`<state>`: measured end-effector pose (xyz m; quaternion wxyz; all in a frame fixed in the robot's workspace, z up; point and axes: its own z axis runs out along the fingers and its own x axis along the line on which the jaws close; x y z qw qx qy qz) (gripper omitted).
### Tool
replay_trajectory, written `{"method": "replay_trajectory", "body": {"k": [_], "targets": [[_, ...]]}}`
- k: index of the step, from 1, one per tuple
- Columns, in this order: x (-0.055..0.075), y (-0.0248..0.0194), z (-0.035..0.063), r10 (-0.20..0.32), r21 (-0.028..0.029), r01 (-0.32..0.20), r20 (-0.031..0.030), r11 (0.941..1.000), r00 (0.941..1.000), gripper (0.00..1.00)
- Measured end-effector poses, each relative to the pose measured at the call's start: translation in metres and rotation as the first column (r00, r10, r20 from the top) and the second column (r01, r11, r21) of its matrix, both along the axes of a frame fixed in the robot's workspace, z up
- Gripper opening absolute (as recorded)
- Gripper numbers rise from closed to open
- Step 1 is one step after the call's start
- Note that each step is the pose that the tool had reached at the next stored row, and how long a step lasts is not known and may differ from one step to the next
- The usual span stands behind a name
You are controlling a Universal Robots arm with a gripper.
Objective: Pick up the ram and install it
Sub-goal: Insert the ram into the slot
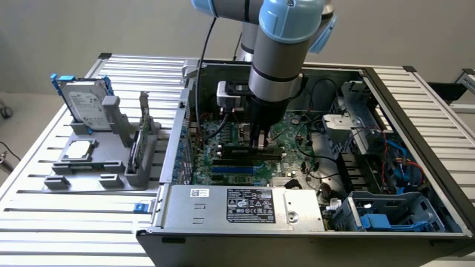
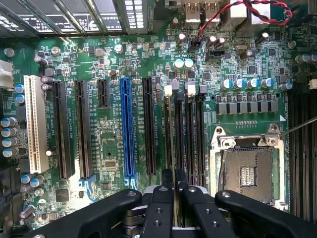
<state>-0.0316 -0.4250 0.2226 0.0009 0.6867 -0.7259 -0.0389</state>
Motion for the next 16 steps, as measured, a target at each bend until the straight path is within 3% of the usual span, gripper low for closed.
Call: {"method": "replay_trajectory", "body": {"k": [10, 16], "targets": [[0.0, 0.0, -0.002, -0.004, 0.0001, 0.004, 0.0, 1.0, 1.0, 0.14], [0.0, 0.0, -0.0019, -0.005, 0.0003, 0.005, 0.0001, 1.0, 1.0, 0.22]]}}
